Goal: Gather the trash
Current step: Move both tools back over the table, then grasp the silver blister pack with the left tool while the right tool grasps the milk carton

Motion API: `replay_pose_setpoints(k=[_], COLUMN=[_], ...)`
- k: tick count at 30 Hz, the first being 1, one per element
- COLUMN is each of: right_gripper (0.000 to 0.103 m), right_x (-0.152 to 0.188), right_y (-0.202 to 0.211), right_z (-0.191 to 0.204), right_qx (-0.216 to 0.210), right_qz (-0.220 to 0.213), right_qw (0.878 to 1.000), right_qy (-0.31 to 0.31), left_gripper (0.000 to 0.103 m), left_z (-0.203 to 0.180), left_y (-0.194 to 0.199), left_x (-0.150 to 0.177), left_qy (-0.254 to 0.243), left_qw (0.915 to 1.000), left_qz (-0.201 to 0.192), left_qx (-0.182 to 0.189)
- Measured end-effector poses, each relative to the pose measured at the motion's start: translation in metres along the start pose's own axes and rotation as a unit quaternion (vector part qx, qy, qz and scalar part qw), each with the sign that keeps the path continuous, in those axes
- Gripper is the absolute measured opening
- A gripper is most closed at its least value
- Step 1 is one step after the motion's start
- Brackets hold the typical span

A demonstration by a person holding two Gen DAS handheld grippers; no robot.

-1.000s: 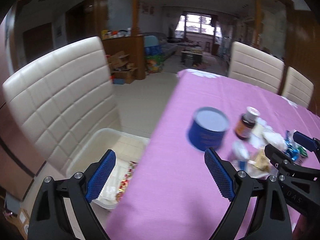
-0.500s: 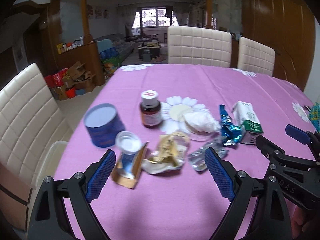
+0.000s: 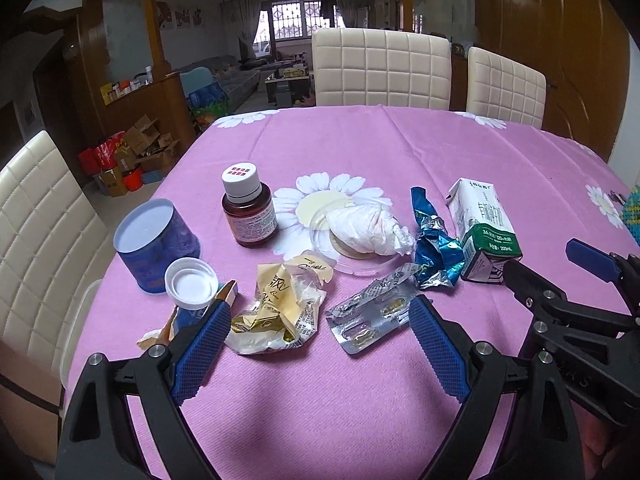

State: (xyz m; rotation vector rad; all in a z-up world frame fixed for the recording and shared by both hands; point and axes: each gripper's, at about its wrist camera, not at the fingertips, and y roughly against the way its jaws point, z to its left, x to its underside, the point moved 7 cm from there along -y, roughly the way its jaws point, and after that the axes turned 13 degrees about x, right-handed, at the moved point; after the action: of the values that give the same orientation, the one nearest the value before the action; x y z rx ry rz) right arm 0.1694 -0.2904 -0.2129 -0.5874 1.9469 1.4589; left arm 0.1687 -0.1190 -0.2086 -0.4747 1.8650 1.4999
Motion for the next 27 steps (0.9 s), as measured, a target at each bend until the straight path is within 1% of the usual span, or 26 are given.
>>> replay_pose_setpoints(k=[3, 5, 7, 9, 14, 16, 19, 20, 23, 27], right_gripper=[0.080, 0.080, 0.080, 0.080, 0.079, 0.077, 0.077, 0.077, 0.077, 0.077], right_x=[-0.002, -0.003, -0.003, -0.002, 0.003, 0.004, 0.003, 0.002, -0.004, -0.012], right_y=[-0.003, -0.005, -0.007, -0.010, -0.019, -0.021, -0.020, -0.019, -0.018, -0.017], right_z=[0.001, 0.001, 0.000, -0.002, -0.002, -0.002, 0.002, 0.004, 0.007, 0.007], right_qx=[-0.004, 0.000, 0.002, 0.002, 0.003, -0.001, -0.010, -0.010, -0.013, -0.013], right_qz=[0.002, 0.001, 0.002, 0.006, 0.021, 0.025, 0.024, 0.022, 0.017, 0.010], right_qw=[1.000, 1.000, 1.000, 1.000, 1.000, 1.000, 1.000, 1.000, 1.000, 1.000], right_qy=[-0.001, 0.001, 0.001, -0.002, -0.003, -0.003, -0.002, 0.001, 0.001, -0.003], left_gripper=[0.088, 0.088, 0.088, 0.088, 0.088, 0.088, 0.088, 0.088, 0.088, 0.088], left_z=[0.001, 0.002, 0.004, 0.006, 0.012, 0.015, 0.016, 0.014, 0.006, -0.015], left_y=[-0.003, -0.006, -0.006, -0.008, -0.013, -0.013, -0.014, -0.014, -0.015, -0.022], left_x=[-0.001, -0.002, 0.000, 0.004, 0.009, 0.009, 0.008, 0.007, 0.002, -0.004], left_qy=[0.001, 0.000, 0.002, 0.002, 0.005, 0.007, 0.005, 0.005, -0.013, -0.057], left_qw=[1.0000, 1.0000, 1.0000, 0.9999, 0.9998, 0.9998, 0.9998, 0.9998, 0.9996, 0.9976], left_qz=[0.001, 0.003, 0.006, 0.012, 0.020, 0.020, 0.017, 0.016, 0.008, 0.006], left_qx=[0.001, -0.004, 0.000, 0.007, 0.003, 0.003, 0.008, 0.015, 0.024, 0.039])
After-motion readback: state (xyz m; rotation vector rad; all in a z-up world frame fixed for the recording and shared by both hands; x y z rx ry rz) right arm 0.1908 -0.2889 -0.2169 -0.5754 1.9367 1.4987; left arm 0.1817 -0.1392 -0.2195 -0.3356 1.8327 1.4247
